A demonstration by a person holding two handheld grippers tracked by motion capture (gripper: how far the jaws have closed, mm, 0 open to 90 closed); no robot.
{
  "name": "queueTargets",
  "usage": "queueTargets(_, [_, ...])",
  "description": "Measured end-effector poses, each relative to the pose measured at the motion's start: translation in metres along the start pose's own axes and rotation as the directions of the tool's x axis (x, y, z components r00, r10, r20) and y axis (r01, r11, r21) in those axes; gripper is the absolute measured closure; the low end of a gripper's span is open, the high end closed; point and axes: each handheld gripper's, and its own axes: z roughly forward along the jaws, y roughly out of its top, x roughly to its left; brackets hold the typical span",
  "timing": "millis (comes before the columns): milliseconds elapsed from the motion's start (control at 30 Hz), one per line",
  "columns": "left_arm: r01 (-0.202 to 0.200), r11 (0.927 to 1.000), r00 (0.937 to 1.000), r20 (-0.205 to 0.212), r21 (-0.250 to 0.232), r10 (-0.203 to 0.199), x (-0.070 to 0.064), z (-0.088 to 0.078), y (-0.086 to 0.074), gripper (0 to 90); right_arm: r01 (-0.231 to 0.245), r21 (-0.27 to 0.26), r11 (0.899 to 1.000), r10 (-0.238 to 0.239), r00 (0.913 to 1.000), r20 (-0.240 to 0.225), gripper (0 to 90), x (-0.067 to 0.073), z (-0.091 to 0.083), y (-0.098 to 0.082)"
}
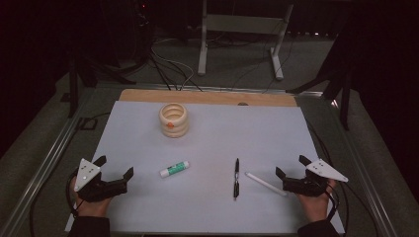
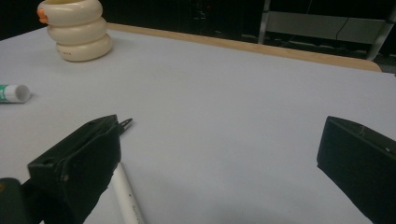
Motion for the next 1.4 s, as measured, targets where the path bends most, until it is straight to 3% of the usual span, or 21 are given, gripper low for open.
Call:
queueTargets(267, [-0.006, 0.9999, 0.9998, -0.021, -0.012, 0.006, -0.003, -0.001, 0.013, 0.0, 0.001, -0.006, 1.000, -0.001, 1.0000, 0.002, 0.2, 0.001, 0.000, 0.000])
queueTargets(533, [-0.022, 0.9992, 0.9997, 0.007, 0.033, 0.021, -0.007, 0.013, 0.029, 0.0, -0.017, -0.015, 1.000, 0.018, 0.9998, 0.005, 0.2, -0.003, -0.001, -0.001])
queueTargets(833, [-0.030, 0.9985, 0.9990, 0.036, 0.046, 0.028, -0.007, 0.035, 0.052, 0.0, -0.016, -0.018, 1.000, 0.016, 0.9998, 0.010, 0.2, -0.003, -0.001, -0.001])
queueTargets(1400, [0.018, 0.9984, 0.9965, 0.081, 0.053, -0.022, -0.002, 0.085, 0.091, 0.6, -0.022, -0.019, 1.000, 0.022, 0.9997, 0.009, 0.2, -0.002, 0.000, 0.000])
